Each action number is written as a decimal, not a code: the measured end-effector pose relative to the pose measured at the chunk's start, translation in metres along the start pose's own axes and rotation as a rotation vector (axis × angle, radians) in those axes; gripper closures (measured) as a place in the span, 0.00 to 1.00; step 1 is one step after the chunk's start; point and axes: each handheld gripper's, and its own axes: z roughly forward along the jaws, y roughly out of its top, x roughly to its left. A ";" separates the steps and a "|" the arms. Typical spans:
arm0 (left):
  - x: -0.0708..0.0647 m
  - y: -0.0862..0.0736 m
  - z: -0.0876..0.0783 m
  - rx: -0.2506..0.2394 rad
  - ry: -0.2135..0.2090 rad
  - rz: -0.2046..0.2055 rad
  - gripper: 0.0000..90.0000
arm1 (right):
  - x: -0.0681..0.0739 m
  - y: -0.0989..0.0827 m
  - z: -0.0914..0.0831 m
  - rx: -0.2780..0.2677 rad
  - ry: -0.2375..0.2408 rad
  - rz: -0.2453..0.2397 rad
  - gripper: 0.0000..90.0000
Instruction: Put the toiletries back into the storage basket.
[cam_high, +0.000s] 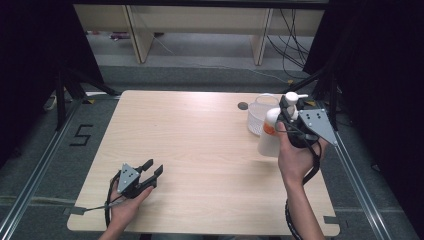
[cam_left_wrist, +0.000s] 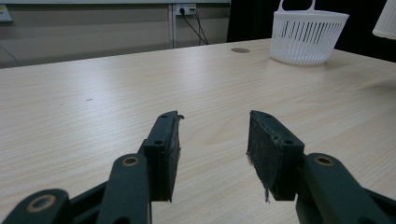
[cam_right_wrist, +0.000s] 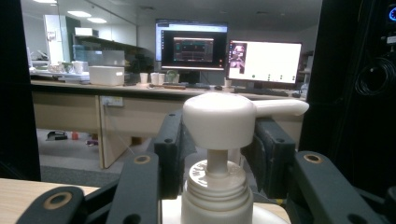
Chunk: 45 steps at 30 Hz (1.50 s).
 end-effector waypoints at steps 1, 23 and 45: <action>0.000 0.000 0.000 -0.001 0.000 0.000 0.59 | 0.000 0.000 0.001 -0.003 0.002 0.005 0.67; 0.000 0.000 0.000 -0.011 -0.007 -0.001 0.59 | -0.002 0.010 0.014 -0.009 -0.014 -0.009 0.67; 0.000 -0.001 0.001 -0.019 -0.012 0.000 0.59 | -0.012 0.023 0.028 -0.005 -0.027 0.021 0.67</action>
